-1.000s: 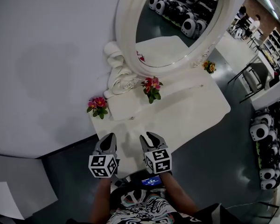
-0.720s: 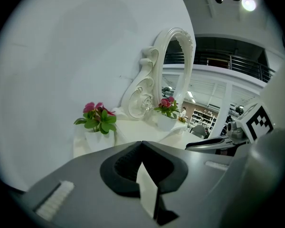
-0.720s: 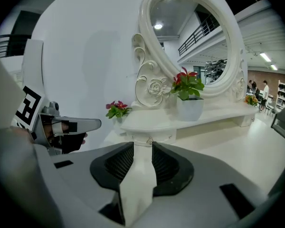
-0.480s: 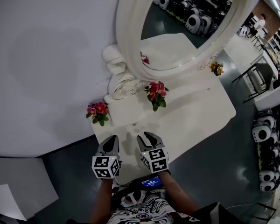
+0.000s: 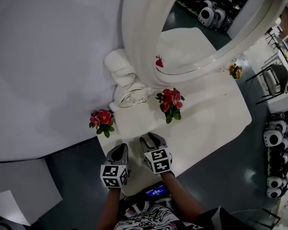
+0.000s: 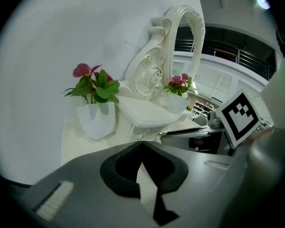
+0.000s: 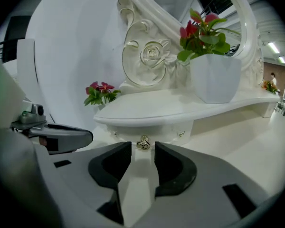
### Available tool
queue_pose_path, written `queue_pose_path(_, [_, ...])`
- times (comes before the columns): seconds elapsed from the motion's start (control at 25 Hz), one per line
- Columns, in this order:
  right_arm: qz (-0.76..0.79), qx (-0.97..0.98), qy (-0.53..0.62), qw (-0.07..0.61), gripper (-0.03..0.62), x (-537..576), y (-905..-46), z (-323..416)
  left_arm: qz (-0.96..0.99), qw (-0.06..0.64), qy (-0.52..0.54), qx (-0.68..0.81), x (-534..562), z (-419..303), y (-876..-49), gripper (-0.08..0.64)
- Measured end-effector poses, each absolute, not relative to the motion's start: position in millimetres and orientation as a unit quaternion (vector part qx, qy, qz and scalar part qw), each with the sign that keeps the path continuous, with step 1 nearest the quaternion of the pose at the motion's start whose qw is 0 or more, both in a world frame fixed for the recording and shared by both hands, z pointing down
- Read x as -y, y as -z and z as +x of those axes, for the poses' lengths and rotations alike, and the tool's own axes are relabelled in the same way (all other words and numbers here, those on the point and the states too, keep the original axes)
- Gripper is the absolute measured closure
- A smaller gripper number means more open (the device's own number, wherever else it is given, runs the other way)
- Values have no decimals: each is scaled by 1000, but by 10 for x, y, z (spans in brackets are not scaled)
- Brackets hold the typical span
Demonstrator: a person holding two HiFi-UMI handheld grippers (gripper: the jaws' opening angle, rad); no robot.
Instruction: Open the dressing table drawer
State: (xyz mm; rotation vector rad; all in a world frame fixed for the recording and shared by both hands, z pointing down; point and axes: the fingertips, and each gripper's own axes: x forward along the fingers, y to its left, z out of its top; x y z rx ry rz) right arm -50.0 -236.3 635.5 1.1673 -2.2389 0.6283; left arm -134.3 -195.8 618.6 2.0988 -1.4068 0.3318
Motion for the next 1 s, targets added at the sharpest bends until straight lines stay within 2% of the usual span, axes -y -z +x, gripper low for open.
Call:
queue_pose_path(0.12, [429,829,-237,268,449,2453,-6390,-538,787,298,-125,526,2001,-1334,-6208,558])
queue_pose_path(0.2, [425,831,-234,271,494,2480,-6405,-568,787,299,-124,526,2029,-1342,-6221,558])
queue_pose_path(1.0, [415,827,-236,299,495,2070,-6448,-390,785,280,-119,539,1889,-1436,-6125,558])
